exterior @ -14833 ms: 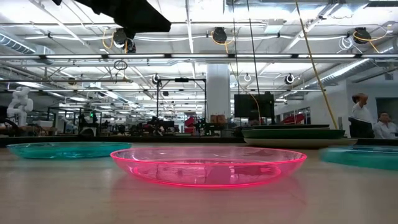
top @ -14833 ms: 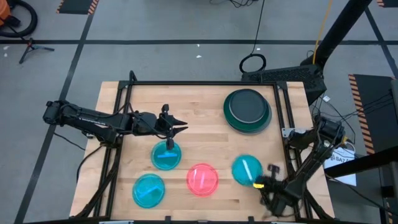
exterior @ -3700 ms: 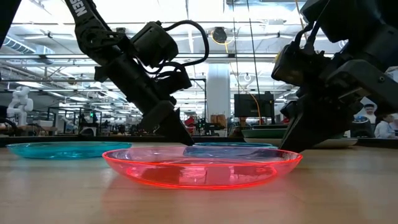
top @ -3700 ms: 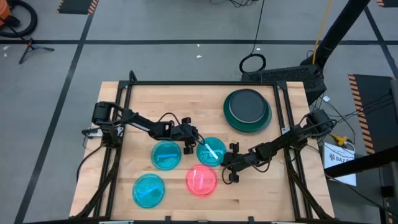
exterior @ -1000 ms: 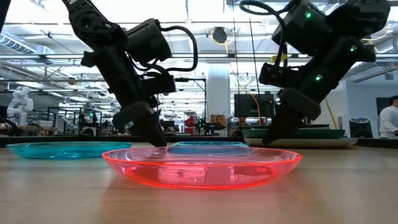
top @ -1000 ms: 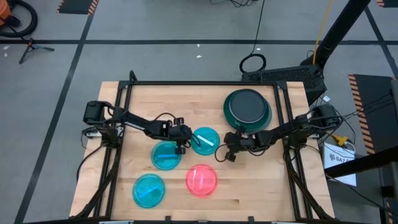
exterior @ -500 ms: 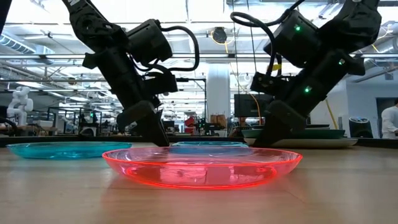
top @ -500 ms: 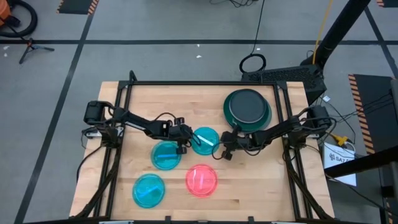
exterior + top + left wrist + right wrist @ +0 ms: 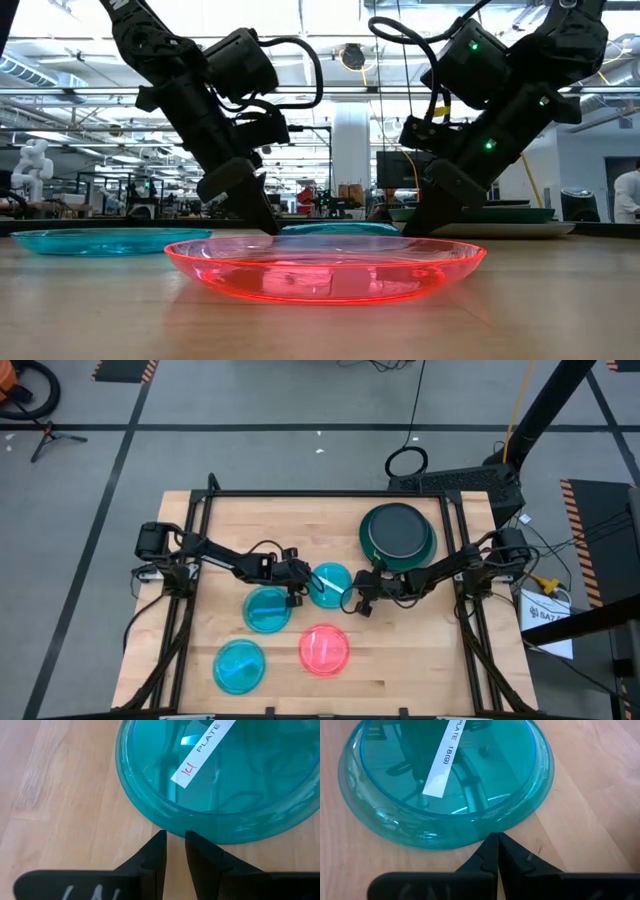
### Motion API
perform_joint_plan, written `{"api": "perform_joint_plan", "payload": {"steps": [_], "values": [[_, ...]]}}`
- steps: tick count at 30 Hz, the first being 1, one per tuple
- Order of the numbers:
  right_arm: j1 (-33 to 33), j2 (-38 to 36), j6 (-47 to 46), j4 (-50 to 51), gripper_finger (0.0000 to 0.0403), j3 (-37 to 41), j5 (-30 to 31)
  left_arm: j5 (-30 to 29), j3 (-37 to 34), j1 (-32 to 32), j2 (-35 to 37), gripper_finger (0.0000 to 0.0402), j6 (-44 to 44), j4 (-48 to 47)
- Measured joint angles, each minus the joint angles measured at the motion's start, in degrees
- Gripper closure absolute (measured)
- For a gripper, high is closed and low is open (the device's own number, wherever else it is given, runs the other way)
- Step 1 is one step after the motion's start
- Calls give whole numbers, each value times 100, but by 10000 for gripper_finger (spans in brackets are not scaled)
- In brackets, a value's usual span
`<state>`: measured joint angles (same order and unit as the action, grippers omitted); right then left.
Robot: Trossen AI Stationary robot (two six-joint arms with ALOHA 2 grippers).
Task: Stack plastic plates
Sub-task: Stack the right blue plate on the black plate
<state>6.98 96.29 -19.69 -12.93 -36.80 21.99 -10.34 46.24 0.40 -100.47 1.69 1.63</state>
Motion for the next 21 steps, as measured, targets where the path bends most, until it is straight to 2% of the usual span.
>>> {"api": "perform_joint_plan", "payload": {"steps": [8, 16, 21], "values": [[-2, -24, 48, -13, 403, 0, 44, -167, 0, 0, 38, 321, -140, -9], [-8, -333, 224, -19, 403, -7, 70, -200, 7, -2, 458, 321, -177, -1], [-17, -589, 74, 334, 403, -11, 31, -216, 9, -2, 739, 321, -117, -740]]}}
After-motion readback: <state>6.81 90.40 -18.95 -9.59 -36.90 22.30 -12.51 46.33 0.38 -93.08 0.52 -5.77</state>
